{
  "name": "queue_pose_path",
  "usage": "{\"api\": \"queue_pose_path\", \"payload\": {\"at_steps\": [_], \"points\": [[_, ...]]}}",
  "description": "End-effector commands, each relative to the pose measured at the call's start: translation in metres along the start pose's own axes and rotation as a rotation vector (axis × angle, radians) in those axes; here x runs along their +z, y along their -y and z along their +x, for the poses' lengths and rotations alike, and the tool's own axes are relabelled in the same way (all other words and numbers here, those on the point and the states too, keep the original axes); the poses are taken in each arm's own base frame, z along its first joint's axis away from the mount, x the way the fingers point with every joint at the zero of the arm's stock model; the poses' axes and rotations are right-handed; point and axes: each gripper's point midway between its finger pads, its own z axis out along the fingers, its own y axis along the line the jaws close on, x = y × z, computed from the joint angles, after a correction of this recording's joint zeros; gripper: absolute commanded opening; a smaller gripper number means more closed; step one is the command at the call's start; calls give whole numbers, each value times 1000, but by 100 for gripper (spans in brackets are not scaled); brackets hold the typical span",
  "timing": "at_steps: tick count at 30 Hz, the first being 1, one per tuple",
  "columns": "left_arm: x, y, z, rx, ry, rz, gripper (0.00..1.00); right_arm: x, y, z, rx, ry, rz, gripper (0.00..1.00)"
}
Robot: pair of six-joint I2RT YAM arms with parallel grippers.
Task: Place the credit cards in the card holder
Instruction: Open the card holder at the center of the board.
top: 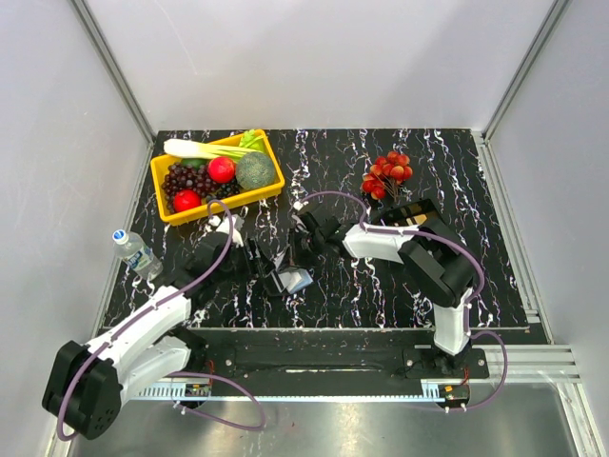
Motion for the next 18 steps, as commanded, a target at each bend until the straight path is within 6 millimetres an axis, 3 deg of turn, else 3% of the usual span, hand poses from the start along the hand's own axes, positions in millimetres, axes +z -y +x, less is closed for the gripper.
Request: {"api": "queue_pose_path", "payload": {"at_steps": [1, 10, 15, 18], "points": [[-2, -5, 3, -22, 1, -14, 67, 7, -12, -7, -45, 28, 1, 1], [3, -28, 30, -58, -49, -74, 54, 7, -8, -11, -58, 48, 19, 0], [6, -31, 34, -62, -53, -78, 35, 8, -9, -11, -59, 46, 15, 0], [10, -31, 32, -57, -50, -80, 16, 7, -11, -13, -66, 53, 12, 0]]}}
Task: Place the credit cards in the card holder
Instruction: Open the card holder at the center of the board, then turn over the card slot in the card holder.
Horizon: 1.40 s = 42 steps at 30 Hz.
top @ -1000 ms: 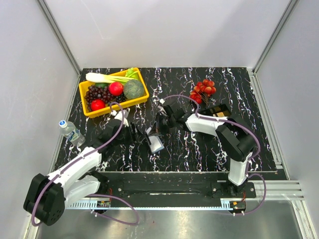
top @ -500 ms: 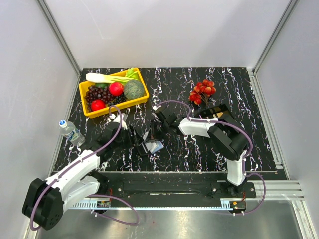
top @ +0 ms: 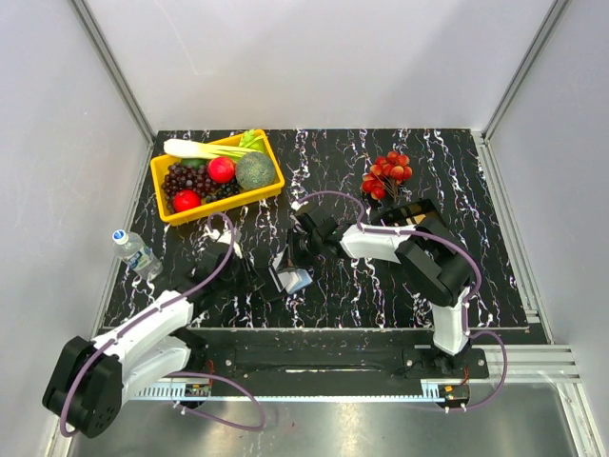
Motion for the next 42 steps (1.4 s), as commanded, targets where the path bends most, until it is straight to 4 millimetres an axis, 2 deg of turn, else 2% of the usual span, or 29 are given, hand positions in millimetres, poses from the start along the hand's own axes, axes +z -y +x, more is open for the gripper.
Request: {"api": "queue_pose_path", "payload": {"at_steps": [1, 3, 7, 11, 16, 25, 33, 42], "points": [[7, 2, -12, 5, 41, 0, 9, -3, -14, -12, -41, 37, -20, 0], [11, 1, -16, 16, 37, -18, 0, -9, -19, -18, -51, 55, -30, 0], [21, 0, -26, 59, 20, -60, 0, -31, -24, -37, -67, 133, -32, 0], [26, 5, -39, 89, 29, -76, 0, -60, -11, -58, -45, 212, -16, 0], [30, 7, -45, 120, 22, -82, 0, -82, 3, -71, -29, 267, -1, 0], [40, 4, -41, 136, -14, -90, 0, -70, 50, -53, 5, 225, 127, 0], [45, 4, -41, 151, -26, -92, 0, -64, 66, -49, -1, 211, 175, 0], [49, 0, -38, 148, -46, -110, 0, -68, 83, -48, -23, 229, 252, 0]]}}
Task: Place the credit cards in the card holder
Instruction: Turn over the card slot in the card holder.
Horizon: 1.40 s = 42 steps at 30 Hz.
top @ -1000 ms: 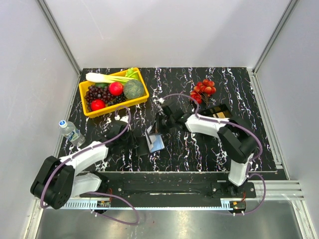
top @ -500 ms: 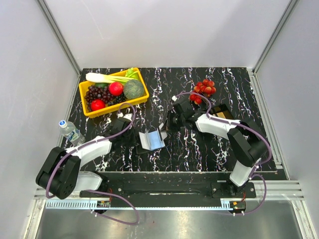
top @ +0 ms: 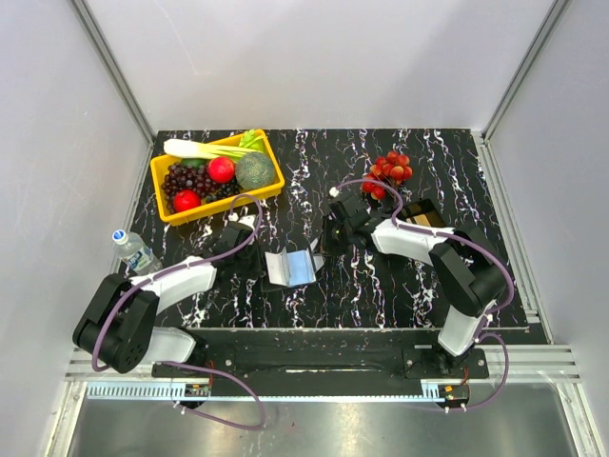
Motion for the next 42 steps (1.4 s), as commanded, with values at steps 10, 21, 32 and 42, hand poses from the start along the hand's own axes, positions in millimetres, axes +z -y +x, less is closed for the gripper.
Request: {"api": "queue_pose_path", "payload": {"at_steps": [10, 21, 32, 42], "points": [[4, 7, -18, 11, 42, 14, 0, 9, 10, 9, -31, -23, 11, 0], [5, 7, -17, 7, 35, 14, 0, 8, 0, 9, -30, -10, -52, 0], [5, 8, -16, 12, 32, 21, 0, -15, 11, -18, -54, 129, 65, 0], [5, 11, -17, 13, 33, 32, 0, 1, -9, -1, -43, 37, -79, 0]]}}
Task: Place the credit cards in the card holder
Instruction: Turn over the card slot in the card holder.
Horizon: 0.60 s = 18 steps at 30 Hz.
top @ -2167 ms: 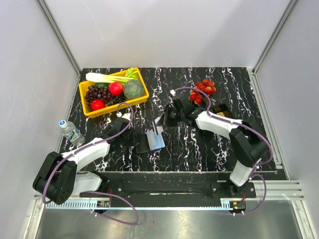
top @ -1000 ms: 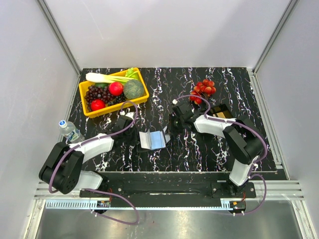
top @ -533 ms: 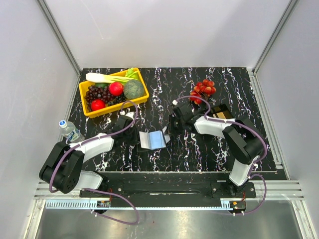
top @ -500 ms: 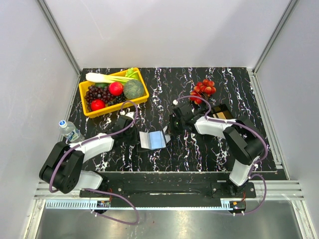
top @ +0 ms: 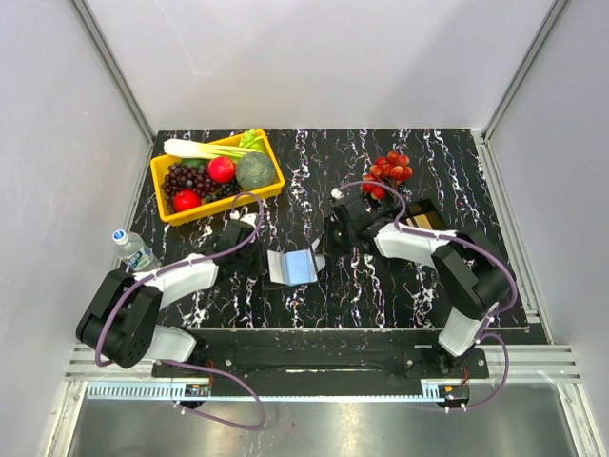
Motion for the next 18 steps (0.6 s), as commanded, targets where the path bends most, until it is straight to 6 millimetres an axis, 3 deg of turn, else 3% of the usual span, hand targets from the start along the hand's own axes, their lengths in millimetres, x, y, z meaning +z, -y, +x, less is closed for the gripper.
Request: {"api": "queue_pose_path", "payload": {"at_steps": [1, 6, 18], "points": [[1, 6, -13, 12, 32, 18, 0, 4, -18, 1, -8, -13, -91, 0], [1, 6, -13, 14, 31, 17, 0, 7, -5, 3, -3, -15, -29, 0], [0, 5, -13, 15, 33, 11, 0, 4, -1, 2, -16, -3, -8, 0]]}}
